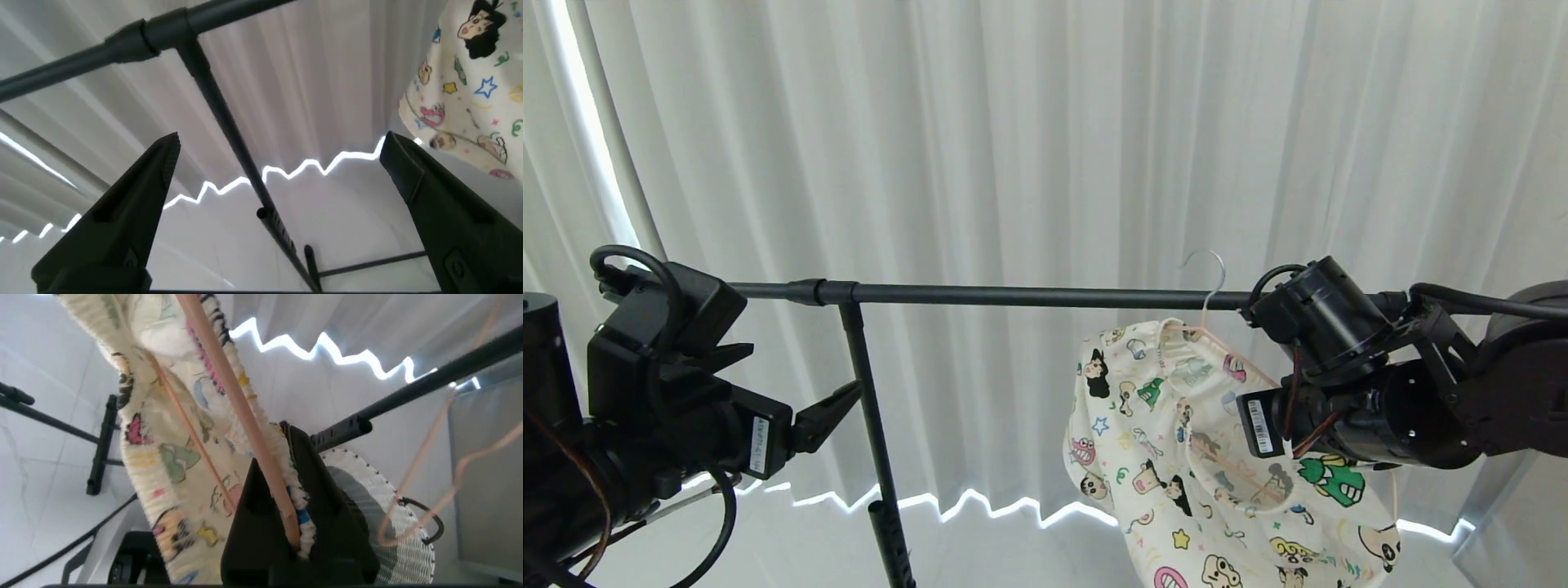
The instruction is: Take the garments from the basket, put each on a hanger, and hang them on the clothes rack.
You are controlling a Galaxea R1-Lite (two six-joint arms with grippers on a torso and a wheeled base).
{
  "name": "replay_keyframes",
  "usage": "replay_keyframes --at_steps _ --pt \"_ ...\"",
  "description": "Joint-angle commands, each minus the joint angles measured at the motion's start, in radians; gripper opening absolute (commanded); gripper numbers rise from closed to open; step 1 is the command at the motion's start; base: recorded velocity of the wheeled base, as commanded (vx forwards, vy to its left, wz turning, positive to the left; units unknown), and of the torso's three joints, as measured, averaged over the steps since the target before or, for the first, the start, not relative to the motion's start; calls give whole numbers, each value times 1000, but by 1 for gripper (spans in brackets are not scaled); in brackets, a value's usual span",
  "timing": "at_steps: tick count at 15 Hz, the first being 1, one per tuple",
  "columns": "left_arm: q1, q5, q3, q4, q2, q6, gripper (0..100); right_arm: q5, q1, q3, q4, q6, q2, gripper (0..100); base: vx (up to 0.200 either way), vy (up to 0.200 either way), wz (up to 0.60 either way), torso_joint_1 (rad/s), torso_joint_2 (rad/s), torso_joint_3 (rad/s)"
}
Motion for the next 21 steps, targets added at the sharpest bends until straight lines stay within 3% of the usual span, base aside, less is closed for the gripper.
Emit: replay_keyframes --at_steps 1,6,13,15,21 --pt "0 3 0 1 -4 -1 100 1 2 -1 1 -1 13 0 0 200 0 12 2 -2" --pt "0 3 3 1 -5 -2 100 1 8 -8 1 -2 15 0 0 200 0 4 5 2" --pt "-6 1 5 1 -10 16 100 -2 10 -7 1 -2 15 0 0 0 0 0 0 0" --pt "-7 1 6 1 -10 18 100 -1 10 -5 1 -4 15 0 200 0 0 2 5 0" --pt "-85 1 8 1 -27 29 100 4 -16 -1 -14 -4 38 0 33 0 0 -2 -1 2"
